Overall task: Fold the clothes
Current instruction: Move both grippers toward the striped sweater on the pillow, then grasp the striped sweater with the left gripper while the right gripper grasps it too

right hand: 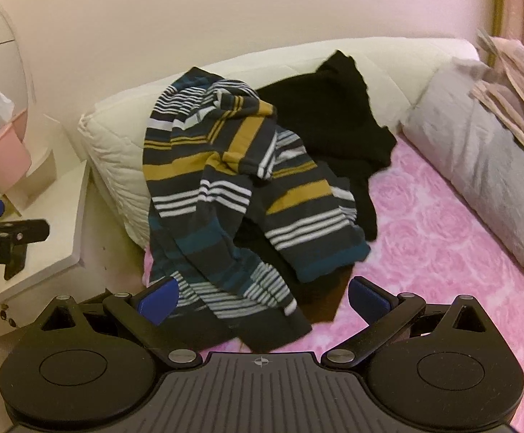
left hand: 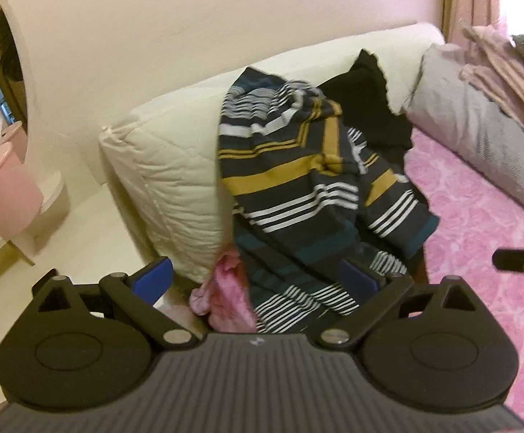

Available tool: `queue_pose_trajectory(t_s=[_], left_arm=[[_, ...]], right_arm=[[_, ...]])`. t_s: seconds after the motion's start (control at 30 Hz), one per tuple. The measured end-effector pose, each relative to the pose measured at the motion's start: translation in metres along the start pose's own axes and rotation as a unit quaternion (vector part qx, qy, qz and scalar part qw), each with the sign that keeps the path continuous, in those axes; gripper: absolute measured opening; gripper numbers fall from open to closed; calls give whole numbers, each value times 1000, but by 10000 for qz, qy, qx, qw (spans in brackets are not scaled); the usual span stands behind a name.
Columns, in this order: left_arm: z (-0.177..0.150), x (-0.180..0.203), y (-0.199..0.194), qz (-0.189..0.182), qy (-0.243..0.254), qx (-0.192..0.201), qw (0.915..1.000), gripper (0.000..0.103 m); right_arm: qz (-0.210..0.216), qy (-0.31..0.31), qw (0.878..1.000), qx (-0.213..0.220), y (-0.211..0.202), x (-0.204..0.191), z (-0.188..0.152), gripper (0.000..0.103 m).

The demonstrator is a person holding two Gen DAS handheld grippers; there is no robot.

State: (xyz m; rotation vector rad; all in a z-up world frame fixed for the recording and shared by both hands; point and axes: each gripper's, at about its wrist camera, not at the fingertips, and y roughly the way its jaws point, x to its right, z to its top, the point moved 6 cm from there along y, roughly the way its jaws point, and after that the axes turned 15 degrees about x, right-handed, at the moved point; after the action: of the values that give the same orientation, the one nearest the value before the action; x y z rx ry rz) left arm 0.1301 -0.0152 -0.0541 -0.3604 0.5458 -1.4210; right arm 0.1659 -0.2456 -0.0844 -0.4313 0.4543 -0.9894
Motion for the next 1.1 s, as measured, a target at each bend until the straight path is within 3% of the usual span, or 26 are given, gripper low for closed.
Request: queue_pose_trajectory(t_s=[0.23,0.47,0.53,0.57,0.6,0.73,0.9,0.97,1.0,1.03,1.07,1.1], left_arm=[[16,-18,62,-117,430,51,9990,97],[45,-22,168,-568,771,217,9952,94],[49,-23,196,-702,776,236,9942,88],[50,-24,212,-763,753,203,9940,87],[49,-24,228,-795,715,155,9942,85],[41,-25,273,-924,581,-29,9940,83],[29,-22,295,-1178,468,-128,9918,75],[27,-18,299,-1307,525,-169,9899,68],[26,-16,300,-1340,591,-175,9891,59],[25,-15,301,-1370,660,-181,9882,43],[25,-13,303,-1399,730,-186,9873,35],[25,-12,303,-1409,764,-196,9869,19]], right_arm=[[206,-131,9997,54,56,-5,30,103],[252,-319,9992,-69,132,-11,57,102],[233,-370,9989,-162,162,-13,61,100],[250,-397,9987,-205,175,-15,63,89],[262,-437,9983,-276,190,-17,64,84],[204,-571,9970,-477,249,-17,62,83],[103,-497,9961,-719,312,-9,53,83],[110,-416,9955,-842,326,-4,48,83],[119,-368,9952,-901,333,-2,46,83],[148,-289,9950,-943,337,0,44,83],[164,-204,9950,-966,338,2,43,83],[179,-123,9949,-988,339,5,43,70]])
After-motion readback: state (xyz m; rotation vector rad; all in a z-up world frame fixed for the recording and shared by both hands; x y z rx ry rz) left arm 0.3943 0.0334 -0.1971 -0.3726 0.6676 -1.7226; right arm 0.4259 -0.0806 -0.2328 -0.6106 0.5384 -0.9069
